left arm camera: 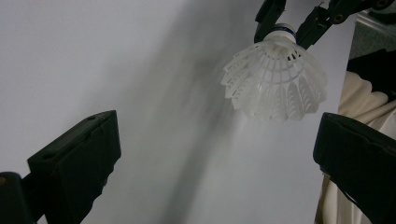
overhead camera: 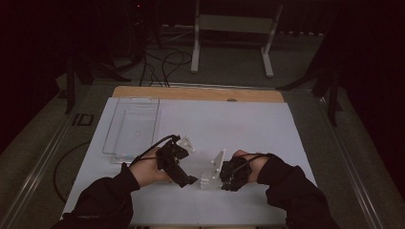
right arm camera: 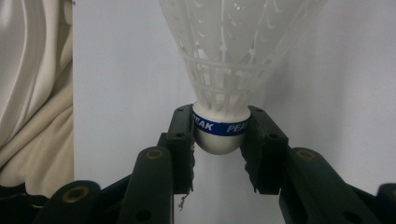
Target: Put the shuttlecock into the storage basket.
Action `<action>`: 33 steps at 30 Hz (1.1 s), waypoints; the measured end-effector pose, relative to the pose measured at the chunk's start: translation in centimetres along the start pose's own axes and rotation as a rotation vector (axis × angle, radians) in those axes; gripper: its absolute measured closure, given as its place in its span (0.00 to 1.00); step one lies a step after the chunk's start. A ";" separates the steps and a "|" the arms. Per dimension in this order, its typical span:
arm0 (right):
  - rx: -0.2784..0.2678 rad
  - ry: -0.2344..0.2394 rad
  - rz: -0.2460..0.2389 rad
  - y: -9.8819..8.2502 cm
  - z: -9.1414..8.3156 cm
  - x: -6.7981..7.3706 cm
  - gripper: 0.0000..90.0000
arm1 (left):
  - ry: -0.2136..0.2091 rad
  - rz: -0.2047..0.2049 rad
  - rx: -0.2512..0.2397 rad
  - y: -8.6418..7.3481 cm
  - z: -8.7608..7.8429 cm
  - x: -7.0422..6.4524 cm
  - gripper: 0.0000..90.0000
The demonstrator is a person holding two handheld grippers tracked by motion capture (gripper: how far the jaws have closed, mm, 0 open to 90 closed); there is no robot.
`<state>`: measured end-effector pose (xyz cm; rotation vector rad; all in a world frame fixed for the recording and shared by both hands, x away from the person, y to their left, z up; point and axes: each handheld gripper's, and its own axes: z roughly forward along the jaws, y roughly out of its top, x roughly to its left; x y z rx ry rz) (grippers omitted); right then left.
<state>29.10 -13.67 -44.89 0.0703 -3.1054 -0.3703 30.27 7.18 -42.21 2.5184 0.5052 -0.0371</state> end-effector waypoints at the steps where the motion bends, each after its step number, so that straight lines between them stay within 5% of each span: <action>1: 0.000 0.000 0.000 0.0 0.0 0.0 0.73 | 0.000 0.000 0.000 0.0 0.0 0.0 0.02; 17: -0.022 -0.013 -0.013 0.5 -0.4 0.5 0.73 | -0.052 0.043 0.010 1.4 1.7 0.4 0.19; 33: -0.033 -0.014 -0.035 0.6 -0.6 0.9 0.73 | -0.142 0.086 0.056 2.1 3.5 0.3 0.60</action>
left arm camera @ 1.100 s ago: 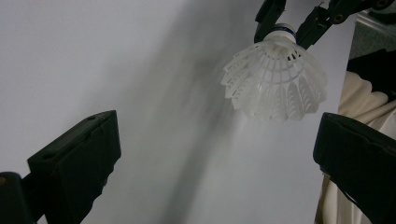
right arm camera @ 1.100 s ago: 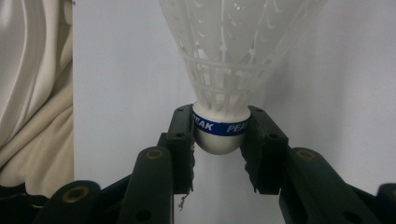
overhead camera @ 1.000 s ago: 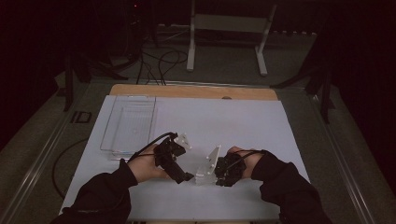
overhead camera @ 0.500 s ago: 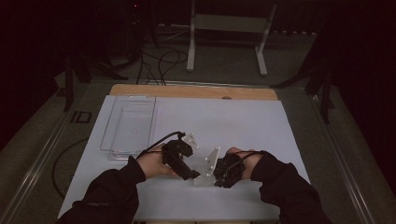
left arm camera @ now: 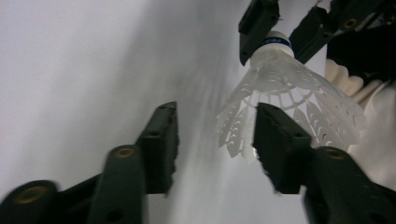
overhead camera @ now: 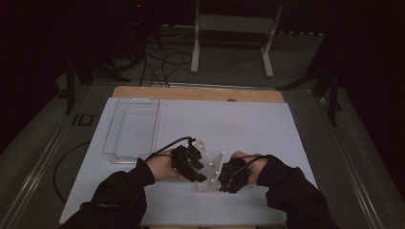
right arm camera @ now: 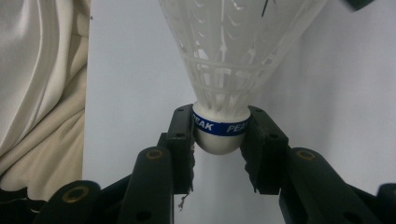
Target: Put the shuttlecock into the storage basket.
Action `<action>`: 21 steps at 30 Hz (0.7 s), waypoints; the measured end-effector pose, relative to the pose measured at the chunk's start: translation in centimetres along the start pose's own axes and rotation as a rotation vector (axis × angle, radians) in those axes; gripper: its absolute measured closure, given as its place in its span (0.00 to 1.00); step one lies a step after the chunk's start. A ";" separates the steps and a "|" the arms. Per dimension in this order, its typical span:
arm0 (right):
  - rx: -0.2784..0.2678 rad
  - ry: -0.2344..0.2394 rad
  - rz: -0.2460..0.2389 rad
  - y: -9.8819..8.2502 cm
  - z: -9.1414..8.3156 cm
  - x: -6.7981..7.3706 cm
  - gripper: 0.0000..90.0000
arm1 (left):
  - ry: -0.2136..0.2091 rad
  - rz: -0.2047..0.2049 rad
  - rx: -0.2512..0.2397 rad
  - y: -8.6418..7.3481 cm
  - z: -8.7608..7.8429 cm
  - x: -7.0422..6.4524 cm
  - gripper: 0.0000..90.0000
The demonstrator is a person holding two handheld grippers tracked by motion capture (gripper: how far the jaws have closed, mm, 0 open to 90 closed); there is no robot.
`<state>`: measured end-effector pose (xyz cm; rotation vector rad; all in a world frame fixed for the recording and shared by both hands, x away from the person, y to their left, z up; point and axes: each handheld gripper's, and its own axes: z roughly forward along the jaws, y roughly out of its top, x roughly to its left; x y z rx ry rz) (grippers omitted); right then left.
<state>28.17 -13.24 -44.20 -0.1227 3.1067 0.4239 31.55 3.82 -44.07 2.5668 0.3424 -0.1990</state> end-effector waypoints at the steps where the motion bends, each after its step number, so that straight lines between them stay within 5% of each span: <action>1: 0.000 -0.001 -0.003 0.0 0.0 0.1 0.73 | -0.017 0.013 0.020 0.1 0.2 0.0 0.62; 16: 0.011 -0.002 -0.026 0.4 0.1 0.3 0.73 | -0.066 0.006 0.065 0.3 1.4 0.2 0.77; 21: 0.012 -0.008 -0.022 0.5 0.0 0.3 0.73 | -0.095 -0.003 0.065 0.4 1.6 0.2 0.89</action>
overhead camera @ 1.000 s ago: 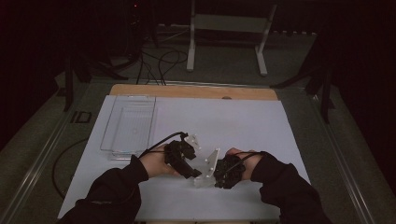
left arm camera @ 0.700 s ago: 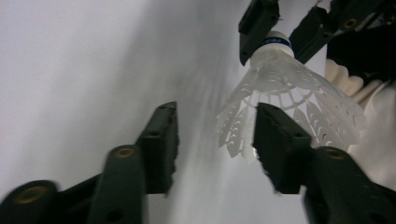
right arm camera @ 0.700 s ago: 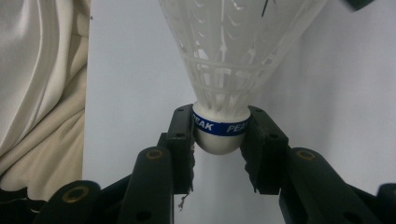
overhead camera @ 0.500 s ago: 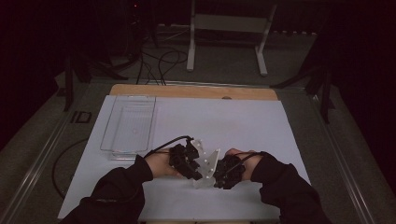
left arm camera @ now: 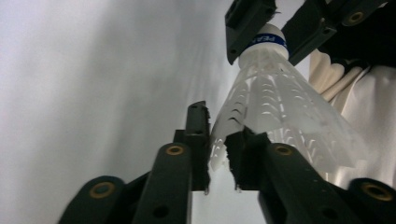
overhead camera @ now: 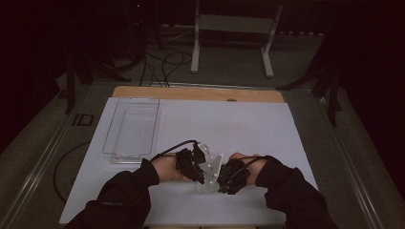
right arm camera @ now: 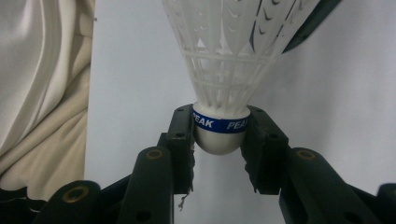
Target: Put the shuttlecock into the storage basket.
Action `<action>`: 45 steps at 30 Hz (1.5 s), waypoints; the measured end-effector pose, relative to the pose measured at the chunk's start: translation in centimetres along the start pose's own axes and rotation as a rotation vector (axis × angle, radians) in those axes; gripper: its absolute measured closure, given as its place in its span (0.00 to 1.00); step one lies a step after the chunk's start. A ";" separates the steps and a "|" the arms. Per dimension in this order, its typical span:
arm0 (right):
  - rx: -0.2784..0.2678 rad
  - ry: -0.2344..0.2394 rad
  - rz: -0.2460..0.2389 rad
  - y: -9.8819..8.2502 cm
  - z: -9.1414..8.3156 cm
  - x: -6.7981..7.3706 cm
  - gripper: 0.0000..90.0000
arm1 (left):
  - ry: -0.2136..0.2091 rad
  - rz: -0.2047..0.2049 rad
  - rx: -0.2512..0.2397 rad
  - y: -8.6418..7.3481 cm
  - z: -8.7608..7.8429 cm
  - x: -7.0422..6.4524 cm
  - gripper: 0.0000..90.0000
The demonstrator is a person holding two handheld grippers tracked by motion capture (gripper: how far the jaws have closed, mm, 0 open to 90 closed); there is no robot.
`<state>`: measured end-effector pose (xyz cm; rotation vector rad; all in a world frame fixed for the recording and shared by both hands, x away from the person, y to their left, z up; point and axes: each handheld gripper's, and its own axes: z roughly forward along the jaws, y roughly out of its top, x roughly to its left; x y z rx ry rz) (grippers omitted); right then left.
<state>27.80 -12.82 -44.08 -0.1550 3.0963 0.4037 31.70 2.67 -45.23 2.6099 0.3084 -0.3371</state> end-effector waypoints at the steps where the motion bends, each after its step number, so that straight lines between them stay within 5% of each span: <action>1: 0.000 0.000 0.000 0.0 0.0 0.0 0.73 | 0.000 0.000 0.000 0.0 0.0 0.0 0.91; 5: 0.007 -0.008 0.000 -0.1 0.2 0.1 0.73 | -0.023 0.004 0.014 0.0 0.1 0.2 0.99; 17: -0.009 -0.042 -0.030 0.0 0.5 0.4 0.72 | -0.046 -0.015 0.030 -0.1 -0.2 0.4 1.00; 21: 0.028 -0.068 -0.057 0.4 0.6 0.8 0.69 | -0.044 -0.009 0.039 0.0 -0.1 0.3 1.00; 22: 0.047 -0.104 -0.036 0.5 0.7 1.0 0.57 | -0.039 -0.016 0.041 -0.1 -0.3 0.4 1.00; 25: 0.033 -0.132 -0.018 0.5 0.7 1.0 0.47 | -0.037 -0.027 0.041 -0.3 -0.4 0.5 1.00; 26: 0.031 -0.140 0.011 0.3 0.6 1.0 0.36 | -0.033 -0.031 0.045 -0.5 -0.6 0.6 1.00; 29: 0.015 -0.121 0.053 0.1 0.7 0.7 0.29 | -0.035 -0.067 0.020 -0.7 -0.8 0.5 1.00; 30: 0.006 -0.104 0.114 -0.3 0.7 0.3 0.22 | -0.021 -0.050 0.036 -0.8 -1.1 0.7 1.00; 34: -0.035 -0.066 0.179 -1.0 0.6 -0.3 0.15 | -0.011 -0.044 0.031 -1.1 -1.6 0.7 1.00; 45: -0.143 -0.081 0.318 -3.1 0.5 -1.1 0.12 | 0.011 -0.075 0.000 -1.8 -2.7 0.7 1.00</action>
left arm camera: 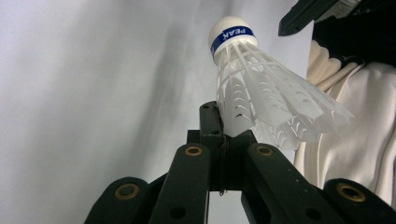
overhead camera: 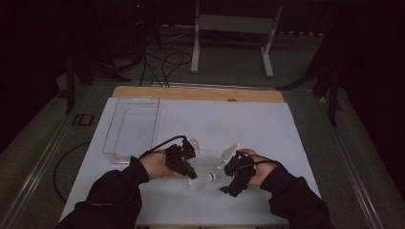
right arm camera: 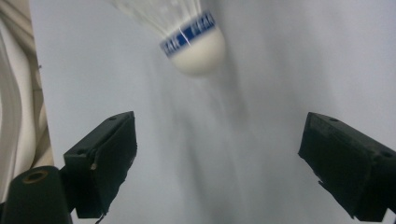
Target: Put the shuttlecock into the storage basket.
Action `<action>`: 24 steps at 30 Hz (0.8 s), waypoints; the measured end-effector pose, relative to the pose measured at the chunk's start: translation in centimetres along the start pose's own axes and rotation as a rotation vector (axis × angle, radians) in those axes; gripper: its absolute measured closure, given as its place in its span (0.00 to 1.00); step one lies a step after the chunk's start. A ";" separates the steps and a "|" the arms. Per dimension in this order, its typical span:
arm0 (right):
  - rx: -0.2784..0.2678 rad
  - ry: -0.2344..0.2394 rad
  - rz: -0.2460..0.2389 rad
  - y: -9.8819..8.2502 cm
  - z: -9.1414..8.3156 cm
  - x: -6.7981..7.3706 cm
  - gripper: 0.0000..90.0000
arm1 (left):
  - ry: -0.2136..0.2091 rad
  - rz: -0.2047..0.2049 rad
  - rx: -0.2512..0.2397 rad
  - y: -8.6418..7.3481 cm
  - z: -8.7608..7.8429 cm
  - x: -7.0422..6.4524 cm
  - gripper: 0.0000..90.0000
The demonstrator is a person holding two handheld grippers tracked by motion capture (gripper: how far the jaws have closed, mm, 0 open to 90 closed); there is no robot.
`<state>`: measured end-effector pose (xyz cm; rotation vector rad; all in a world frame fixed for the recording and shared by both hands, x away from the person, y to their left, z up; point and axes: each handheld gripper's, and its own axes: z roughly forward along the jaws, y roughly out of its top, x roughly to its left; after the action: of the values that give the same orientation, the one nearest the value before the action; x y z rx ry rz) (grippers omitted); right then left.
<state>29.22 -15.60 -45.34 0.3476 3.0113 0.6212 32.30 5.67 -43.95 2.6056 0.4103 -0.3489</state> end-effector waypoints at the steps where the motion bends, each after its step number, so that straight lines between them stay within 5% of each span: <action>1: -0.034 -0.011 0.020 -0.5 0.0 -0.2 0.12 | 0.002 0.006 0.001 -0.1 -0.1 0.1 1.00; 11: -0.177 -0.054 0.128 -3.3 -0.6 -1.1 0.11 | 0.029 -0.009 -0.011 -0.8 -1.8 0.6 1.00; 24: -0.238 -0.109 0.158 -5.6 -0.5 -0.6 0.10 | 0.062 -0.044 -0.042 -1.8 -3.8 1.2 1.00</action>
<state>28.55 -20.90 -47.10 0.5879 2.7853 0.9292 33.44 9.28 -41.80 2.5745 0.4921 -0.2724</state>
